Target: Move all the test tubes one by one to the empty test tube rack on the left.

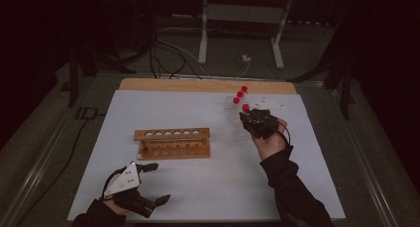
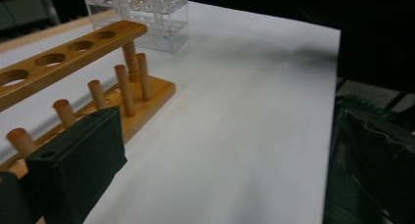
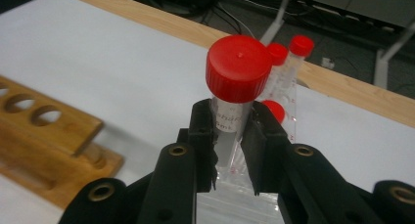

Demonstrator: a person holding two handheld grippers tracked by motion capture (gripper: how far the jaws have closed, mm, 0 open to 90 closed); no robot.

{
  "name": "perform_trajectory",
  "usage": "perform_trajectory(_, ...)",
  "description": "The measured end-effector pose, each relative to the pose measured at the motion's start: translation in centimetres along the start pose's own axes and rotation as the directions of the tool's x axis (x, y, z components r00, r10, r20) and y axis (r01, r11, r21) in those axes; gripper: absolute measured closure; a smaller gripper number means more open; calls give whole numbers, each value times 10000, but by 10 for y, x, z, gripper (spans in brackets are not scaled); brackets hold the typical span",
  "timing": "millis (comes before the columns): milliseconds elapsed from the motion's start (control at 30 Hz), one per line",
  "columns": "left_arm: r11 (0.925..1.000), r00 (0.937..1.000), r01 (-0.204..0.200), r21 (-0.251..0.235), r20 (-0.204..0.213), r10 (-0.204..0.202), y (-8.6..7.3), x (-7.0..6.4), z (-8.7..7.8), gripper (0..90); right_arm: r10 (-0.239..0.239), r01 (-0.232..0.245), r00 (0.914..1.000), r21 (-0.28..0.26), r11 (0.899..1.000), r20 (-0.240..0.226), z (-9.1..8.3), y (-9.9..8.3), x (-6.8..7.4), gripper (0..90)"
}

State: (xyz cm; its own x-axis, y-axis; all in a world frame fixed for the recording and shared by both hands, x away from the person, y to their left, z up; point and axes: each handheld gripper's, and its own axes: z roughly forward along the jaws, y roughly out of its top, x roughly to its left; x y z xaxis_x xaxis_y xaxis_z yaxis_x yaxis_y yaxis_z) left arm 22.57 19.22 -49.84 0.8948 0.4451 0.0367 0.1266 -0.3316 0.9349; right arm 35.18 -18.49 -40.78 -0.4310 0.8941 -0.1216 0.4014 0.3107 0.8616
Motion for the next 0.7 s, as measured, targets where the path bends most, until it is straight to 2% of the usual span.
perform_trajectory(100, 9997, 9996, 234, 122, 143, -236, 8, 1, 1, 3, -140, 140, 9998, 10, 9999, -115, -4, 2, 2, 747)
perform_trajectory(200, 9988, 9993, 193, 444, 316, -207, 17, 2, 4, 3, -447, 448, 9983, 6, 9990, -365, -13, 3, 7, 748)
perform_trajectory(233, 9985, 9987, 303, 466, 391, -321, 20, 2, 5, 3, -447, 448, 9983, 6, 9990, -365, -13, 3, 7, 748)
perform_trajectory(267, 9977, 9982, 459, 497, 372, -478, 24, 3, 6, 3, -489, 491, 9971, 26, 9988, -580, -16, 3, 10, 747)
perform_trajectory(333, 9980, 9985, 417, 477, 338, -433, 29, 3, 9, 3, -604, 609, 9954, 46, 9981, -741, -18, 1, 15, 747)
perform_trajectory(467, 9987, 9971, 350, 367, 659, -374, 39, 3, 13, 3, -801, 815, 9910, 88, 9966, -1072, -21, -3, 23, 747)
perform_trajectory(500, 9991, 9977, 244, 343, 621, -265, 41, 3, 14, 4, -879, 907, 9871, 146, 9958, -1342, -23, -7, 28, 747)
perform_trajectory(567, 9993, 9972, 194, 319, 715, -216, 45, 3, 15, 4, -960, 993, 9853, 167, 9949, -1416, -23, -9, 32, 747)
perform_trajectory(700, 9997, 9979, 135, 222, 632, -149, 51, 3, 19, 4, -1174, 1249, 9753, 286, 9918, -1869, -25, -18, 44, 747)
